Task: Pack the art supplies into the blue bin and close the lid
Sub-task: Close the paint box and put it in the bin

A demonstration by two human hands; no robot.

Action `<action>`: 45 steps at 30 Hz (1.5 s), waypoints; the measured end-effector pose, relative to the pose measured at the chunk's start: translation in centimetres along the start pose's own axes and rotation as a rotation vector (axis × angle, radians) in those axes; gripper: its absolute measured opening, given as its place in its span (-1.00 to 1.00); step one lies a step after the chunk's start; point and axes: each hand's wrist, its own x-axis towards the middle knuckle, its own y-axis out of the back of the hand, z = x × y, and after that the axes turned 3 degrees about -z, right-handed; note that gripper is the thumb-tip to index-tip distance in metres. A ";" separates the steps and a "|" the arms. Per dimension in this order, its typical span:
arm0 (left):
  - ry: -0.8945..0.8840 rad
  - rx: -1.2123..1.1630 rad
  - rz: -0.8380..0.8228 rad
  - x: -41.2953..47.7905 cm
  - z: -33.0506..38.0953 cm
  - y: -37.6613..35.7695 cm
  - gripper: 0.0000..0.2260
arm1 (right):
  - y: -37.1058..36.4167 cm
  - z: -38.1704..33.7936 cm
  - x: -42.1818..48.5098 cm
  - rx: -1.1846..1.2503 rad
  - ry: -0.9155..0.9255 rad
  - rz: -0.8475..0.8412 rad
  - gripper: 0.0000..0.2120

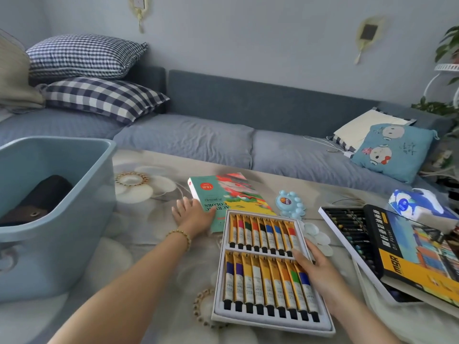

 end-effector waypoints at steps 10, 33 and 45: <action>0.042 -0.321 0.010 0.5 3.3 0.9 -0.30 | 0.3 0.1 0.3 -0.022 -0.003 -0.015 -0.74; 0.067 -1.378 0.055 -2.4 1.2 5.4 -0.75 | 0.6 0.4 -1.8 0.059 0.094 -0.004 -0.58; 0.231 -1.677 0.007 -2.6 1.0 7.0 -0.67 | -0.5 0.2 -4.7 0.090 0.210 -0.105 -0.56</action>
